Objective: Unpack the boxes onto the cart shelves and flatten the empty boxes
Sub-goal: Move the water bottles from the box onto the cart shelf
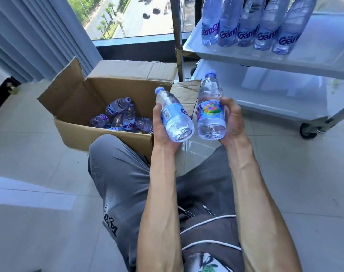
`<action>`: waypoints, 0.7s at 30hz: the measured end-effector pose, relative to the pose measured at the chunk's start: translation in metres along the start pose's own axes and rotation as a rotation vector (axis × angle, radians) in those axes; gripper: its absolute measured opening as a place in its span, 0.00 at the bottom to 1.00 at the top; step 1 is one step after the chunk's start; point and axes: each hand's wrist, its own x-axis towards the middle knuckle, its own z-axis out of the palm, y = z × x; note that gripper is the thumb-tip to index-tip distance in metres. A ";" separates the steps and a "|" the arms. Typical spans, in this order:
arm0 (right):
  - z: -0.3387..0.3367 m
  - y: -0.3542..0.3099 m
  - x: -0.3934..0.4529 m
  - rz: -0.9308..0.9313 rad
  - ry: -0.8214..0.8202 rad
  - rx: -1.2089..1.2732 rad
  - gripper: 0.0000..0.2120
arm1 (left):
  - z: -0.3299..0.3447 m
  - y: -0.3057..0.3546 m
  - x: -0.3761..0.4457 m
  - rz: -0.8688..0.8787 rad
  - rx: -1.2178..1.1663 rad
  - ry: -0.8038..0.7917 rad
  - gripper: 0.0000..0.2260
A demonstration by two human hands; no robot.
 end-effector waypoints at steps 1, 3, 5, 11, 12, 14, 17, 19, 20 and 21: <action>-0.001 0.001 0.001 -0.005 0.014 -0.009 0.24 | 0.000 -0.001 -0.001 -0.012 -0.013 -0.014 0.21; -0.001 0.004 0.001 0.003 0.018 -0.007 0.30 | -0.003 0.000 0.000 -0.028 -0.018 -0.019 0.19; 0.000 0.005 0.004 0.011 0.029 0.001 0.32 | -0.007 0.004 0.005 -0.014 -0.001 0.042 0.19; 0.001 0.007 0.011 -0.001 0.043 0.032 0.23 | -0.007 0.001 -0.001 -0.089 -0.044 -0.029 0.22; 0.002 0.010 0.011 -0.019 0.028 0.031 0.26 | -0.009 0.001 -0.003 -0.086 -0.042 -0.048 0.22; 0.002 0.013 0.011 -0.017 0.002 0.021 0.28 | -0.011 0.003 -0.001 -0.076 0.001 -0.052 0.24; -0.005 0.018 0.009 0.012 0.019 -0.058 0.27 | -0.011 0.005 0.002 -0.075 0.033 -0.044 0.27; -0.005 0.018 0.009 0.024 0.018 -0.088 0.27 | -0.012 0.003 0.001 -0.100 -0.014 -0.057 0.26; -0.005 0.018 0.010 0.019 0.009 -0.089 0.26 | -0.012 0.002 0.000 -0.106 -0.033 -0.058 0.24; -0.004 0.016 0.011 0.016 -0.004 -0.081 0.25 | -0.013 0.003 -0.002 -0.113 -0.024 -0.059 0.22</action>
